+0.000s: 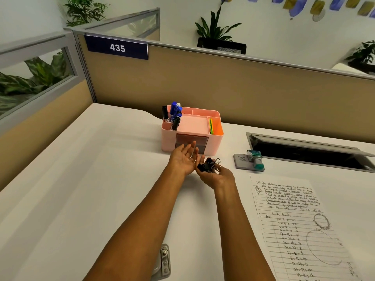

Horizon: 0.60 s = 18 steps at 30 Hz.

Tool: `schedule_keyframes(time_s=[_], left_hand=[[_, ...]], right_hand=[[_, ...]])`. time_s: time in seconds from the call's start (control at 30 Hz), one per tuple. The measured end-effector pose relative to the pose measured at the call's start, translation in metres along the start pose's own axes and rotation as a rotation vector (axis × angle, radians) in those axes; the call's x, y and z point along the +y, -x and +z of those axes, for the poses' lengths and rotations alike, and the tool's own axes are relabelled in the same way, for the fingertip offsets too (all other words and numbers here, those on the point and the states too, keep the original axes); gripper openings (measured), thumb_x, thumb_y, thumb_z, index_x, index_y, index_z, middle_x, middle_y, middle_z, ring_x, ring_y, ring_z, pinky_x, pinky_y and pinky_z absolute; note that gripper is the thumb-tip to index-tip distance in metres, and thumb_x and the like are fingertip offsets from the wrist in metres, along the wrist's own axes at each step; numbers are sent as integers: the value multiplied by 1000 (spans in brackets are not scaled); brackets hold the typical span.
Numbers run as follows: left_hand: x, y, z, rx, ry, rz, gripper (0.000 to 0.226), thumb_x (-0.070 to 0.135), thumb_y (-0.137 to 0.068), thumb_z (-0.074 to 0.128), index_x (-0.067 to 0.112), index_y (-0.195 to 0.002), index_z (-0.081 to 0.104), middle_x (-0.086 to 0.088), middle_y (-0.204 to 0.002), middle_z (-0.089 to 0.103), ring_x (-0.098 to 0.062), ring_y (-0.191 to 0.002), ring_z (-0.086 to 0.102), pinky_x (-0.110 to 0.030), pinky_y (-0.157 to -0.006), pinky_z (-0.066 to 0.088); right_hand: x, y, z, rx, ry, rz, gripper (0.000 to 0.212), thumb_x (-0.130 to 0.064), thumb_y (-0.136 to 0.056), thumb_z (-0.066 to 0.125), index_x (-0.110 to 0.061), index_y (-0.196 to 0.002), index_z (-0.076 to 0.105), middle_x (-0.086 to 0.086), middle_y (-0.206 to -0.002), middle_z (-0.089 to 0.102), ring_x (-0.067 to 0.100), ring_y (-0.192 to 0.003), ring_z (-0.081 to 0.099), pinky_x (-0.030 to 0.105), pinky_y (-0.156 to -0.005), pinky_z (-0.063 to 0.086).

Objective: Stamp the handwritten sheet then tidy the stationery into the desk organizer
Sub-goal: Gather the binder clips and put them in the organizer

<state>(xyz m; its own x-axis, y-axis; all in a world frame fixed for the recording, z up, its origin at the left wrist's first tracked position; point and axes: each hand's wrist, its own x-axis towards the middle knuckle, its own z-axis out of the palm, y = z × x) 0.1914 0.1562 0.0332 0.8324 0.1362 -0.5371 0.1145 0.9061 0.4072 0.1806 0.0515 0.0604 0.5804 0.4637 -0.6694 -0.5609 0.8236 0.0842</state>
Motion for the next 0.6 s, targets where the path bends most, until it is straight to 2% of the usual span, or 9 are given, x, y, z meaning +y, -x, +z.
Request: schedule_keyframes(time_s=[0.07,0.2,0.27,0.33,0.37,0.4,0.5,0.57,0.6], left_hand=[[-1,-2,-1,-18,34,0,41,29,-100,30,11,-134,42,-1,-88,62,-17,-81,54,-35,-91,40],[-5,-2,0,-23,85,5,31,31,-98,36,12,-118,50,-3,-88,62,-20,-83,55,-41,-91,44],[-8,-3,-3,6,53,-4,31,32,-96,40,11,-115,52,-3,-95,64,-21,-91,58,-41,-93,46],[-11,-6,-9,25,6,-18,33,35,-95,40,14,-117,53,-3,-114,65,-22,-105,60,-37,-98,46],[-13,-5,-11,27,-1,-25,32,35,-95,40,14,-114,55,-3,-116,64,-21,-105,61,-34,-94,47],[-15,-4,-13,35,-4,-27,29,34,-95,40,14,-108,57,-3,-111,65,-19,-97,61,-31,-86,48],[-19,4,-14,59,-16,-27,25,32,-95,42,14,-89,58,-1,-91,62,-16,-80,56,-26,-67,43],[-20,7,-16,71,-35,-21,26,34,-95,43,14,-93,59,-2,-94,61,-17,-81,55,-27,-67,43],[-21,9,-16,74,-45,-16,26,35,-95,43,14,-98,59,-3,-99,61,-17,-82,54,-28,-70,44]], right_hand=[[1,0,0,30,4,-20,27,-8,-97,32,-7,-113,54,17,-95,62,29,-95,60,34,-87,45],[0,-2,4,28,-41,-54,36,-5,-96,33,-6,-127,52,9,-129,59,22,-120,56,29,-101,43],[-2,-2,7,15,-21,-67,37,-7,-97,31,-5,-131,48,11,-132,56,25,-123,53,34,-103,40],[-4,1,11,3,75,-83,41,-9,-98,25,-3,-134,45,15,-136,51,29,-127,48,40,-104,38],[-5,1,15,-40,95,-90,43,-10,-98,22,-3,-135,43,17,-137,49,31,-129,45,42,-106,35],[-7,1,18,-56,117,-96,44,-11,-98,21,-2,-135,42,19,-138,47,32,-131,43,43,-108,33],[-8,1,27,-130,72,-123,38,-12,-99,22,0,-127,44,23,-124,51,33,-133,41,42,-109,33],[-9,5,27,-140,237,-196,31,-9,-97,34,8,-119,49,20,-102,56,40,-126,47,46,-106,37],[-6,14,29,-115,429,-304,30,-6,-93,43,14,-114,51,18,-93,57,45,-121,50,49,-104,38]])
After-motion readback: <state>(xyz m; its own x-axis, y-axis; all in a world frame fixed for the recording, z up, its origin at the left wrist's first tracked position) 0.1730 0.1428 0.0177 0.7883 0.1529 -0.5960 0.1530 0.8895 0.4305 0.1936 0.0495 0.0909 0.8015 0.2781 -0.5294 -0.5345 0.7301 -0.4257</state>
